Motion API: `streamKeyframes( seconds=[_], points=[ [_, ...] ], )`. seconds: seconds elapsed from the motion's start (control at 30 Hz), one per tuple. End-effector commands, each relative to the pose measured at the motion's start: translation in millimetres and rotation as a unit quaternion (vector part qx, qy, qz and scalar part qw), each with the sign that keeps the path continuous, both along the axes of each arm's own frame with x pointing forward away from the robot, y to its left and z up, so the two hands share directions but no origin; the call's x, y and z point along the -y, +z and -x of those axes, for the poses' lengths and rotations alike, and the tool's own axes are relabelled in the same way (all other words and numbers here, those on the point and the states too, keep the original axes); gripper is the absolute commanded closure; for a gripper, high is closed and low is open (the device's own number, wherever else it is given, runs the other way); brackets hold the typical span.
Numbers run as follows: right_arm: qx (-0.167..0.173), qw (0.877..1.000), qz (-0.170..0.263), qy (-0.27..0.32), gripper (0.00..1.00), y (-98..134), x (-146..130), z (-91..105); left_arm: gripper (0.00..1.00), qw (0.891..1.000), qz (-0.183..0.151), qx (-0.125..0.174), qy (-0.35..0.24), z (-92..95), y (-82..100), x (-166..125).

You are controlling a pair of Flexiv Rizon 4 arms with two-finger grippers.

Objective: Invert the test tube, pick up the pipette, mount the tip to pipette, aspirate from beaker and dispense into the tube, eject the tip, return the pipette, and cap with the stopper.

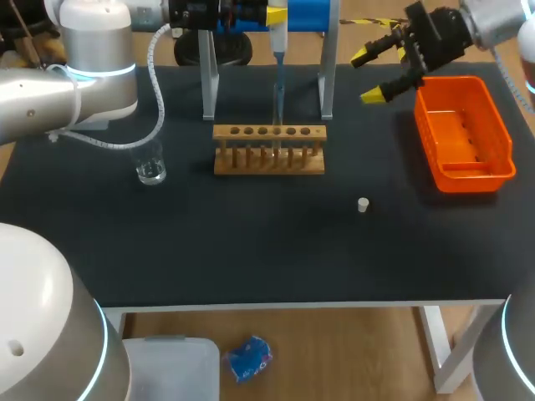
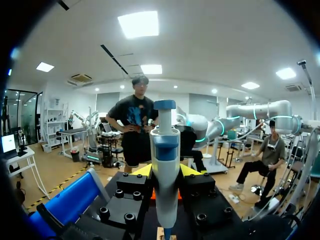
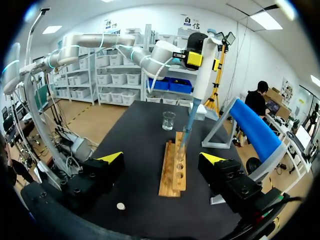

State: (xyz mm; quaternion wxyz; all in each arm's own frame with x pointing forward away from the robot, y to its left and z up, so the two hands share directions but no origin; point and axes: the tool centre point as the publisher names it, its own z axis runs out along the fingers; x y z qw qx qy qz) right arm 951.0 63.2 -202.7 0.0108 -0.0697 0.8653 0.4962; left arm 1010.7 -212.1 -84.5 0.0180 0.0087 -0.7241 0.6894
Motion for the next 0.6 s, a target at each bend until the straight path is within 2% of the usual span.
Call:
streamKeyframes(
  seconds=[0.03,0.33,0.4,0.6],
  points=[
    [0.003,1.000,-0.013,-0.004,0.00,-19.8,-10.8,-5.6,1.00,1.000,-0.001,-0.001,-0.001,-0.4,1.1,-0.3],
    [-0.010,1.000,-0.024,-0.006,0.00,-37.3,-29.1,-20.8,1.00,1.000,-0.001,-0.001,-0.001,-0.4,1.1,-0.3],
    [-0.010,0.999,-0.035,0.010,0.00,-39.2,-34.2,-20.0,1.00,1.000,-0.001,-0.001,-0.001,-0.4,1.1,-0.3],
    [-0.010,0.999,-0.035,0.010,0.00,-39.2,-34.2,-20.0,1.00,1.000,-0.001,-0.001,-0.001,-0.4,1.1,-0.3]
  ],
)
